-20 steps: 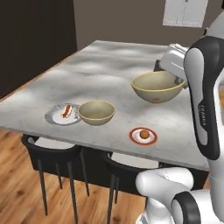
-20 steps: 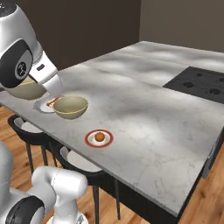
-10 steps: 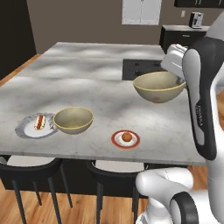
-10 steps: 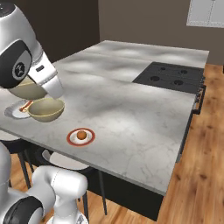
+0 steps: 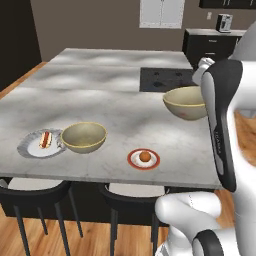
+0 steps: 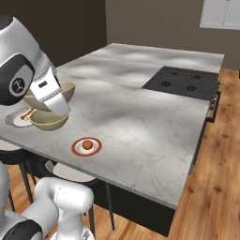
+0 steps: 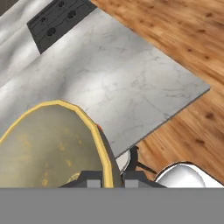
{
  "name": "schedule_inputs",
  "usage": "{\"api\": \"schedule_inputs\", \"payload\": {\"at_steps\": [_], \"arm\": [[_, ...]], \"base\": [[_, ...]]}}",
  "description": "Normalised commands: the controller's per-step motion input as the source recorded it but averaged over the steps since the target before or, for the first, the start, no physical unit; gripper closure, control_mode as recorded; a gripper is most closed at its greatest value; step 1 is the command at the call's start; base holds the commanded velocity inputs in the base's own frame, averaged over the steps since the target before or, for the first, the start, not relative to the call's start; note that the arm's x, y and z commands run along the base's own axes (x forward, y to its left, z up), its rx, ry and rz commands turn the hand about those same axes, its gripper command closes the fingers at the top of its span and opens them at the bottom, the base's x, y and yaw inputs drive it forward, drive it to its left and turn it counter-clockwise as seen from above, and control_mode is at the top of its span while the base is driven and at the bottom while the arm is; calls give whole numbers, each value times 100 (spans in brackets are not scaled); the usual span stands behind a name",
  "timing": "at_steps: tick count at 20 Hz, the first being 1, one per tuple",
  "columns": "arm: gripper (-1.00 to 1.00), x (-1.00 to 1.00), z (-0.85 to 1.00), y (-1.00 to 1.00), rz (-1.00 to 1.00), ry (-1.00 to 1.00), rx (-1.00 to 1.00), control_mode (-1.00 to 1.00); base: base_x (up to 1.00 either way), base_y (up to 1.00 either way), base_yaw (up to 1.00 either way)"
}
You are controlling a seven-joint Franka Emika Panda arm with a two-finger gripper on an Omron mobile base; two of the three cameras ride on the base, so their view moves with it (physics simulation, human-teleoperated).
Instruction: Take the smaller bowl and place it next to the appetizer plate on the dining counter , and place the larger bowl next to the plate with cooked food.
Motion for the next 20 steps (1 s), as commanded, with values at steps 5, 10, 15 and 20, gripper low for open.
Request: {"api": "schedule_inputs", "payload": {"at_steps": [5,10,15,20], "arm": [[100,-13,-20,-48,-7,-2,0,-100],[100,0,-32,-33,2,-7,0,-100],[100,0,-60,-11,7,-30,0,-100],[100,0,-68,0,9,-18,0,-100]], "base": [[0,0,0],[0,0,0],[0,0,0],[0,0,0]]}}
